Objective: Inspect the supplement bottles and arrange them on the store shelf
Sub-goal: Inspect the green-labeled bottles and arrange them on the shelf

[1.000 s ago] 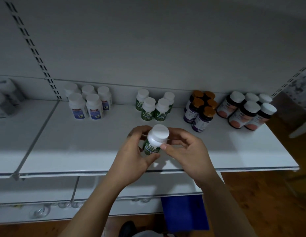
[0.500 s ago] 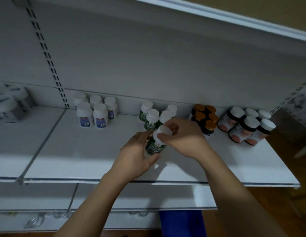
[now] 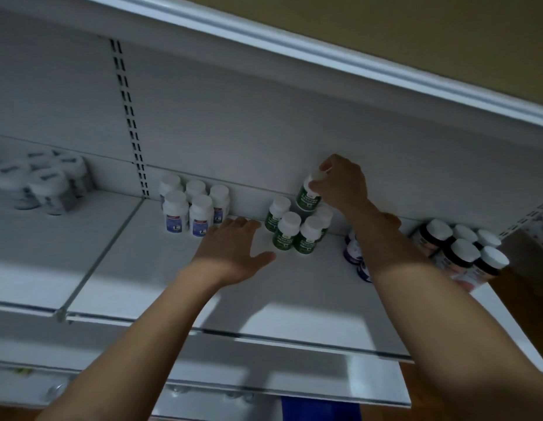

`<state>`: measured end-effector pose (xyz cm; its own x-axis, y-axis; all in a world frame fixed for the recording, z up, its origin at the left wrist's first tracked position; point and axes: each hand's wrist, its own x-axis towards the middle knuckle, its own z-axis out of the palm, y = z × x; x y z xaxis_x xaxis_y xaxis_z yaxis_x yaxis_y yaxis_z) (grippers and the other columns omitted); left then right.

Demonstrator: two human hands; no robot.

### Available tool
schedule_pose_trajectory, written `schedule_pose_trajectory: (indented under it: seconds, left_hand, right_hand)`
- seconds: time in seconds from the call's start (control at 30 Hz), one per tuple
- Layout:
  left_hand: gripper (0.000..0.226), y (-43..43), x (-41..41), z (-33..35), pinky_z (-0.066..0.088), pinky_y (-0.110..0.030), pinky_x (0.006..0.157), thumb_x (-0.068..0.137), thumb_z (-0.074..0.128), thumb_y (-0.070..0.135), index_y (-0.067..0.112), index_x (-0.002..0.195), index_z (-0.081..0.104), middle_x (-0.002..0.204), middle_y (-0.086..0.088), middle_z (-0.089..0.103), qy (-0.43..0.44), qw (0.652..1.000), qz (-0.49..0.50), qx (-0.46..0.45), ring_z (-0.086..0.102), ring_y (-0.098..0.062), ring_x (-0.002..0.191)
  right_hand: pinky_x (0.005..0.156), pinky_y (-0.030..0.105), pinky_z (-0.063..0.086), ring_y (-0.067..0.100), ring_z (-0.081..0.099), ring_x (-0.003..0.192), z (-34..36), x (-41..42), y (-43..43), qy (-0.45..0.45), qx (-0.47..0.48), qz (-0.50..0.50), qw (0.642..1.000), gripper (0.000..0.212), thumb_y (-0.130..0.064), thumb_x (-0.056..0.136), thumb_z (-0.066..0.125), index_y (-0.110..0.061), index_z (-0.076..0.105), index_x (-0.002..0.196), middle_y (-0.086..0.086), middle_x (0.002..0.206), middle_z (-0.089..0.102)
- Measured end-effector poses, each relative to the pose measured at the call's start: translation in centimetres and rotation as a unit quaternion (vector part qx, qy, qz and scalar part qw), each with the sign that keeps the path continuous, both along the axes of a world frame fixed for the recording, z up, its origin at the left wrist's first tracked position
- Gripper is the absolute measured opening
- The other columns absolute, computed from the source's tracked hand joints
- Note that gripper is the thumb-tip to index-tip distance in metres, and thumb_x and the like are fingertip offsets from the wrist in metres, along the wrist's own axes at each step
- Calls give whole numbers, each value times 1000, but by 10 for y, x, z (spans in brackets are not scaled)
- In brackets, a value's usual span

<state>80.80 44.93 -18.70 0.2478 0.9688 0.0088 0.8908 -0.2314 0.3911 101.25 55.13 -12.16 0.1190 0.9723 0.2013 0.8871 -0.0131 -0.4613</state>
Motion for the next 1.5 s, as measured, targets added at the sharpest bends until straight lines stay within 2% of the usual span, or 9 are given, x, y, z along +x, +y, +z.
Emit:
schedule_pose_trajectory:
  seconds: [0.27,0.4,0.53,0.63,0.87,1.1,1.2,1.3,1.5]
  left_hand:
    - [69,-2,-12,-9,30,-37,111,91,50,61,25,147,34,147,0,42,11,1000,16,-10,34,-22,138]
    - [68,-1,-15,-13,29,-37,112,90,54,57,23,146,37,147,-1,41,-8,1000,18,-25,32,-23,138]
    - [67,-1,-18,-16,31,-35,109,89,56,56,24,146,38,146,0,42,-6,999,24,-24,33,-21,137]
    - [67,-2,-20,-17,32,-36,109,89,56,56,25,146,38,146,0,41,-5,999,23,-28,33,-21,137]
    - [66,-3,-16,-14,30,-36,108,90,55,55,25,146,36,147,0,40,-3,999,25,-22,32,-22,138]
    - [66,-8,-19,-9,29,-36,107,91,54,54,25,147,34,148,1,38,3,999,32,-22,30,-21,138]
    - [66,-12,-21,-7,28,-36,107,91,54,54,25,147,33,149,0,37,9,999,33,-22,29,-21,138]
    - [67,-16,-23,-5,28,-36,106,92,54,54,25,148,32,149,1,37,8,999,34,-17,29,-21,138]
    - [69,-29,-18,-1,28,-33,105,90,58,52,24,148,33,149,0,39,-44,997,51,31,32,-22,137]
  right_hand:
    - [77,30,44,29,59,105,-35,-7,18,-29,-75,-8,997,33,-20,83,71,-8,59,112,11,115,62]
    - [72,32,48,31,64,94,-51,-13,22,-67,-130,-41,988,23,-22,80,71,-6,64,93,12,97,66]
    - [91,41,50,30,60,93,-55,-17,21,-115,-155,-64,979,25,-32,83,67,-12,56,94,5,88,55]
    - [78,37,49,28,56,83,-53,-16,24,-103,-175,-55,978,23,-32,85,64,-11,58,92,3,79,53]
    - [84,36,47,27,60,87,-44,-32,26,-154,-103,-18,983,33,-44,88,60,-11,60,87,7,89,63]
    - [92,37,45,30,63,101,-60,-56,30,-188,-118,0,975,45,-54,84,65,-11,60,98,10,107,67]
    - [93,38,43,32,62,102,-64,-57,26,-168,-96,6,981,42,-48,85,66,-12,61,105,12,110,67]
    - [89,37,45,27,61,91,-55,-58,15,-88,-52,5,995,32,-41,82,69,-15,59,97,6,98,66]
    - [59,27,40,12,54,70,-11,-50,-44,148,13,-12,989,26,-37,79,72,-19,55,85,-4,80,56]
